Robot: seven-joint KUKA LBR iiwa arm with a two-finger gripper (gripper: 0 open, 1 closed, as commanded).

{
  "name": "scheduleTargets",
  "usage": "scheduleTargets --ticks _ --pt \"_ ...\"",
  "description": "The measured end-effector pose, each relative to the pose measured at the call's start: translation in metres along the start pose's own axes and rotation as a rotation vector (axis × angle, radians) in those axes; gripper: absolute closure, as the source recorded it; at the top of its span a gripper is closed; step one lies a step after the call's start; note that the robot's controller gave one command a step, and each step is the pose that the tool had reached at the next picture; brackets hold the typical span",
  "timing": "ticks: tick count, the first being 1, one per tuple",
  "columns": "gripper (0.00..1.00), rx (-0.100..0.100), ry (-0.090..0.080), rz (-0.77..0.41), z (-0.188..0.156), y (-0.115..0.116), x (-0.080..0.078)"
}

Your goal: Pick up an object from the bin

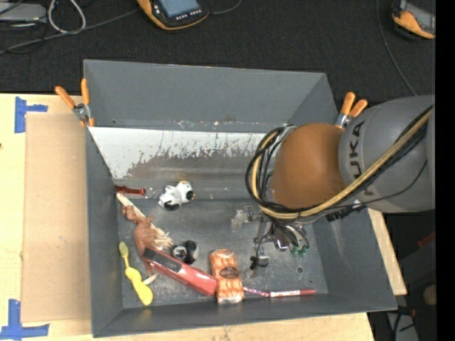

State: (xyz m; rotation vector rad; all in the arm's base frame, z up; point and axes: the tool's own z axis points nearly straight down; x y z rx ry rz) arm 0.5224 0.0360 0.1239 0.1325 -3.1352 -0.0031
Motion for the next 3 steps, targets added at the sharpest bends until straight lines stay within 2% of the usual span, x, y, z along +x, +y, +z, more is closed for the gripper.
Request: scheduleTargets --ticks 1,2,3 --pt "0.00 -0.001 0.008 -0.146 0.019 0.014 0.025" --pt "0.00 0.001 0.000 -0.354 0.055 0.021 0.014" --pt "1.00 0.001 -0.005 -0.730 0.051 0.031 0.014"
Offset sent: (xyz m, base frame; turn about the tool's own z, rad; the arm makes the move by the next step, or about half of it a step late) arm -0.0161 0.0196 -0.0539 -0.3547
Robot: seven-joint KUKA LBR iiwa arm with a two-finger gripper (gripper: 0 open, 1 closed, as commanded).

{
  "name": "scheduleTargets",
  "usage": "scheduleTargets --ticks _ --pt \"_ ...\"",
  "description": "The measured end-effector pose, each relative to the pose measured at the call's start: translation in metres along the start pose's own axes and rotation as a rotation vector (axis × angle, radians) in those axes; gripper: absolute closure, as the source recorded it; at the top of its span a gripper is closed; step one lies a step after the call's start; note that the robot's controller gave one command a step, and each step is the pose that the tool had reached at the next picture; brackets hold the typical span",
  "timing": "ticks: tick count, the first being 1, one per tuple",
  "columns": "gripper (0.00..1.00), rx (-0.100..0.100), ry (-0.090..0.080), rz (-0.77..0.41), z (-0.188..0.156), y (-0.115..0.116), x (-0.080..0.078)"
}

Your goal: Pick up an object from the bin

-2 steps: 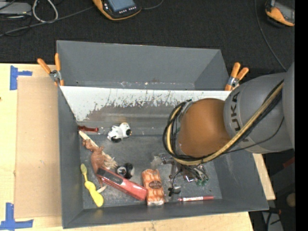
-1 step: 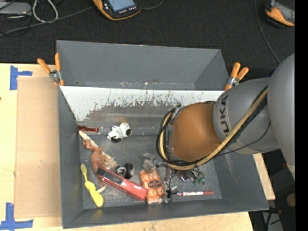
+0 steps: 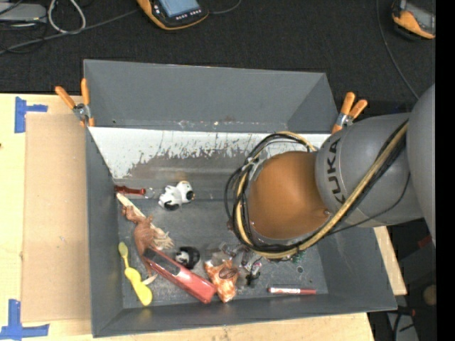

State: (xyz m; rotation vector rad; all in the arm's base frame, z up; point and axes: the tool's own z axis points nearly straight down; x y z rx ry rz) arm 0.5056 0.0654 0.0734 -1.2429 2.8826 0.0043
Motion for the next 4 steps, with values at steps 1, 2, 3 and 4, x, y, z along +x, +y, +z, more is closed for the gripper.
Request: scheduleTargets --ticks 1,2,3,4 --pt "1.00 0.000 0.000 0.001 0.000 0.000 0.000" --pt "1.00 -0.010 0.011 0.000 -0.040 0.004 0.003" --pt "1.00 -0.008 0.008 0.000 -0.073 0.003 0.002" --pt "1.00 -0.012 0.012 0.001 -0.112 0.004 0.002"
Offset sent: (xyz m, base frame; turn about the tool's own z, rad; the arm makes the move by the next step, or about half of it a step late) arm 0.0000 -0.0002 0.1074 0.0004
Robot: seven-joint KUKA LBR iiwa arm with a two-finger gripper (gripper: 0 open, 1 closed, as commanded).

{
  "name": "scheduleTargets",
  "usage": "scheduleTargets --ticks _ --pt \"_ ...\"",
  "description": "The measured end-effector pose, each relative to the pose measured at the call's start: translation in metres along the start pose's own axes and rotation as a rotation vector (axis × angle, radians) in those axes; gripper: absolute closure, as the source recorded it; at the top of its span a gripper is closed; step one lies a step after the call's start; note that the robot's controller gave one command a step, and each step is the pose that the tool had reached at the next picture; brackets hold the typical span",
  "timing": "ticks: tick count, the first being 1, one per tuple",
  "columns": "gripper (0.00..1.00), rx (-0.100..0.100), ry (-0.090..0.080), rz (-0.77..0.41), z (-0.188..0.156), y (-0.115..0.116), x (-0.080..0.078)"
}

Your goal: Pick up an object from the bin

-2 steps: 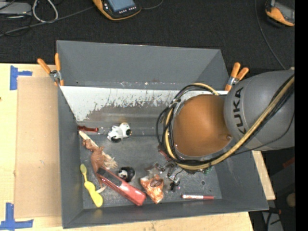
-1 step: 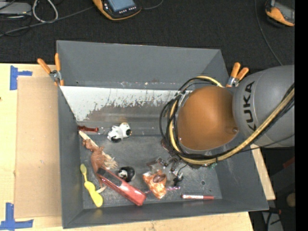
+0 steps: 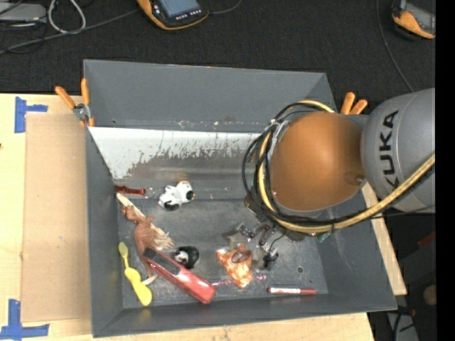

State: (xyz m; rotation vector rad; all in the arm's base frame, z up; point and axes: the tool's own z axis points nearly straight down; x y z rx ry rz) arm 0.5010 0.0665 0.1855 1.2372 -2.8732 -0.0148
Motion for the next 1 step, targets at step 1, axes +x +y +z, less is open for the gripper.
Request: scheduleTargets --ticks 1 --pt "1.00 0.005 -0.007 0.003 -0.0237 -0.0008 -0.0017"
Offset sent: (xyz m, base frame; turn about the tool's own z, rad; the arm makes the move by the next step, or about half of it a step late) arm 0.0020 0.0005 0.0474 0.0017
